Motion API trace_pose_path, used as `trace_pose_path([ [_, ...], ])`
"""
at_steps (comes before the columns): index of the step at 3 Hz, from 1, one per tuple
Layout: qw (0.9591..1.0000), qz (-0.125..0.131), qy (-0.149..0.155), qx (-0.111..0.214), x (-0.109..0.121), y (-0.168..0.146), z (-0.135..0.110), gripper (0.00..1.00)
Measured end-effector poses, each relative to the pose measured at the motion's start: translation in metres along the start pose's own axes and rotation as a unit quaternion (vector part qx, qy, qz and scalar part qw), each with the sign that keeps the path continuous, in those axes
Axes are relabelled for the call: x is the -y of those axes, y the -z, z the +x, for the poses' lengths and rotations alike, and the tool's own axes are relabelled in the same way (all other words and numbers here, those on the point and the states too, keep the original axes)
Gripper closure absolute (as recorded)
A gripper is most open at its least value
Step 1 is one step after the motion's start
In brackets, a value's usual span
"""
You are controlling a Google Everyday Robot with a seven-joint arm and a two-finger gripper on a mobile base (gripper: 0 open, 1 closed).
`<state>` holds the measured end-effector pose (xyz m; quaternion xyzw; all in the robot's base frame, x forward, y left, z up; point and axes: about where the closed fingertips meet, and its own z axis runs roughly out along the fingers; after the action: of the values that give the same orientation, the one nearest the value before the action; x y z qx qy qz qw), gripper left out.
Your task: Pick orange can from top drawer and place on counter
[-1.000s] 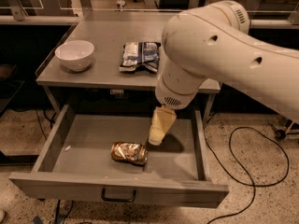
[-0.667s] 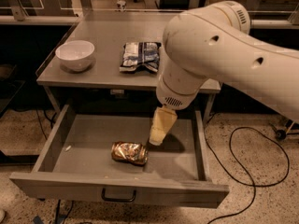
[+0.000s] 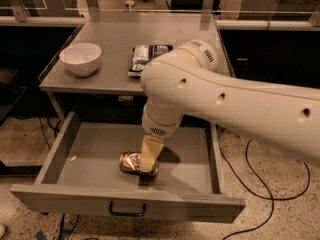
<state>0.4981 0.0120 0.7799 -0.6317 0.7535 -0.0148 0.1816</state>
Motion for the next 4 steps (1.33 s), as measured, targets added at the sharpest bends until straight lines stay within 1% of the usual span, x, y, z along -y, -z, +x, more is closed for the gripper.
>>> trace_pose_path([
  [1, 0.9999, -0.016, 0.003, -0.001, -0.004, -0.039, -0.018, 0.0],
  [2, 0.9998, -0.018, 0.003, -0.001, -0.004, -0.043, -0.019, 0.0],
  [3, 0.9998, -0.013, -0.002, 0.012, -0.007, -0.05, -0.023, 0.0],
  [4, 0.9997, -0.012, -0.013, 0.019, 0.001, -0.079, -0.034, 0.0],
])
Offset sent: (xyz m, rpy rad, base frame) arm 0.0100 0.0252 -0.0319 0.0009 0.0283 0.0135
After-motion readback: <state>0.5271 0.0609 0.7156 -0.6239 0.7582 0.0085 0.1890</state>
